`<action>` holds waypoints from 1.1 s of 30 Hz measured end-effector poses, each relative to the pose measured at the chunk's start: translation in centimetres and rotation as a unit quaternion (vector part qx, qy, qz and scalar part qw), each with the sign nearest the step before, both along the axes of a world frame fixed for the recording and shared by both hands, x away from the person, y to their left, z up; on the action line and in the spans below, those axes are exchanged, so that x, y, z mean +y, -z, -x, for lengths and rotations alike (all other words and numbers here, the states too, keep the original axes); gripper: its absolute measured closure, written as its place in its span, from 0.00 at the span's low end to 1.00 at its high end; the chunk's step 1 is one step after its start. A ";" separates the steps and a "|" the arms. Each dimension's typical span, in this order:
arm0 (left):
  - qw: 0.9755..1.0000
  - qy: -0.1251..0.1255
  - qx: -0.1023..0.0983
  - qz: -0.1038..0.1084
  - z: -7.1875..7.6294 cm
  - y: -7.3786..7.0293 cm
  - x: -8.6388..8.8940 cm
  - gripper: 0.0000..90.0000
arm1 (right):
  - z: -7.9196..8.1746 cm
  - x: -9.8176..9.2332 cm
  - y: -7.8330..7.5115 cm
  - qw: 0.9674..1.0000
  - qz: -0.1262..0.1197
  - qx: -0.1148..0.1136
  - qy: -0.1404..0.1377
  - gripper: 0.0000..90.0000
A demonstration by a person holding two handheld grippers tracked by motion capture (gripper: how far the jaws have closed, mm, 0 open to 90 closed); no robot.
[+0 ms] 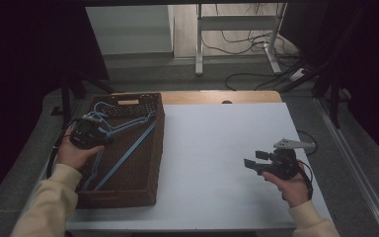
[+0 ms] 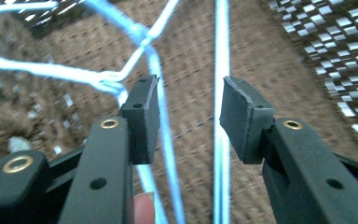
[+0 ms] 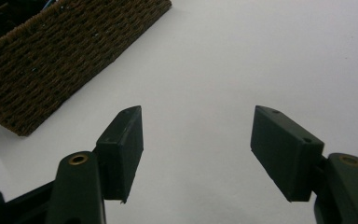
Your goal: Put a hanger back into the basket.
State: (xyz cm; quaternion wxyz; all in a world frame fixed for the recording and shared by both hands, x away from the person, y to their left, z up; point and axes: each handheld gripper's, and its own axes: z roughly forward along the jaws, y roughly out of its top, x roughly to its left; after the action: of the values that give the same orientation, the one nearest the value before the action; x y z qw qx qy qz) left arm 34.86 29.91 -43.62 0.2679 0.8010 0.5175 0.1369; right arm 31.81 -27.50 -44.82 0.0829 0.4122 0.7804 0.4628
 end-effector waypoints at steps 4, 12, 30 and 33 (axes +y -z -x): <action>1.000 0.003 -0.008 0.017 0.6 -0.5 -0.2 0.62 | 0.1 0.0 0.0 1.000 0.001 0.000 -0.002 0.39; 0.999 0.003 -0.015 0.028 1.8 -0.7 0.3 0.55 | 0.3 0.0 -0.3 1.000 0.003 -0.003 -0.003 0.39; 0.984 0.115 -0.047 0.127 8.1 -2.5 -3.8 0.40 | 0.2 0.1 -0.4 1.000 0.007 -0.004 -0.022 0.34; 0.982 0.121 -0.053 0.135 8.9 -2.4 -4.5 0.38 | 0.3 0.1 -0.4 0.999 0.015 -0.008 -0.030 0.32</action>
State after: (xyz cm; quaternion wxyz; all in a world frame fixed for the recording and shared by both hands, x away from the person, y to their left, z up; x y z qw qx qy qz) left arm 25.91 25.39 -41.21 0.4155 0.8055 0.4160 0.0747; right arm 31.54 -27.41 -44.39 0.0814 0.3841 0.7986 0.4562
